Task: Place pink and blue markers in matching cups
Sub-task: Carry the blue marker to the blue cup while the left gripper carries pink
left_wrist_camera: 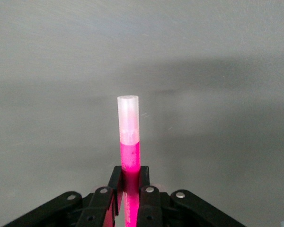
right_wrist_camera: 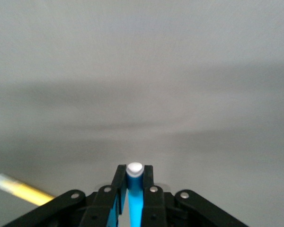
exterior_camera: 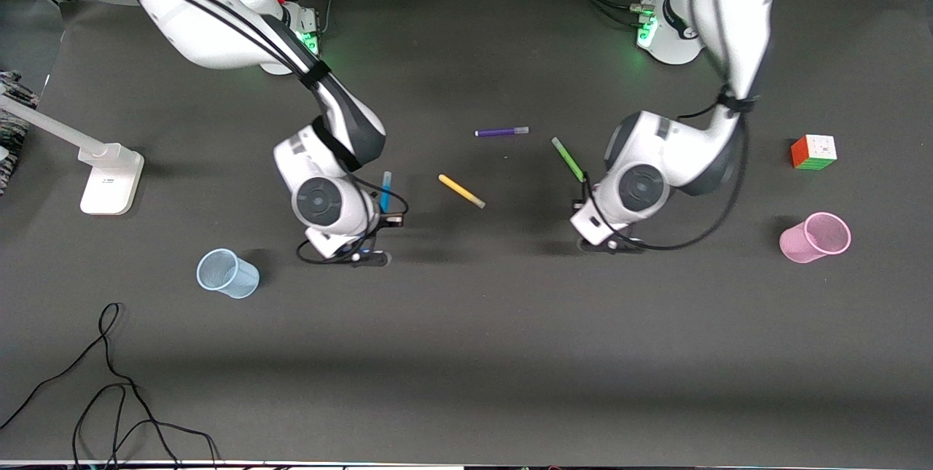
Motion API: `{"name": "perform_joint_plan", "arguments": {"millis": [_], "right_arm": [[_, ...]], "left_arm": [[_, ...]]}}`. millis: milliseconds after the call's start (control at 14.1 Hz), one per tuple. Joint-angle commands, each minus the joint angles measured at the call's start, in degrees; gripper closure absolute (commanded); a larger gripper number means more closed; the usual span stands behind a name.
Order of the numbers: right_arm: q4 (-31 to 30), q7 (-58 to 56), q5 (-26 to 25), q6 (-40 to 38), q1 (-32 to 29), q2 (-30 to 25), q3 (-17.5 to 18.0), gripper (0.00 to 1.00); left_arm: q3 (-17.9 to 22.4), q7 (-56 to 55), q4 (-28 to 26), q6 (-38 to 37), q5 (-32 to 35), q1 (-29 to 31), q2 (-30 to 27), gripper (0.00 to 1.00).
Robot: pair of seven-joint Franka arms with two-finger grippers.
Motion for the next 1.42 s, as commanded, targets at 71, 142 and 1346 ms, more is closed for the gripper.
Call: {"name": "perform_joint_plan", "arguments": {"millis": [71, 142, 1346], "right_arm": [[7.1, -13.5, -1.6, -5.3, -2.4, -4.2, -5.7, 1.0], [7.1, -17.8, -3.8, -4.9, -2.3, -5.5, -8.6, 1.0], [-30.7, -35.3, -11.2, 55.1, -2.4, -20.6, -25.1, 1.0]], "left_arm": [[-0.2, 8.8, 8.6, -13.6, 4.6, 4.7, -0.2, 1.0], [-0.2, 12.3, 10.1, -16.4, 6.5, 5.8, -0.2, 1.0], [16.9, 56.0, 16.2, -31.3, 25.5, 17.9, 5.8, 1.0]]}}
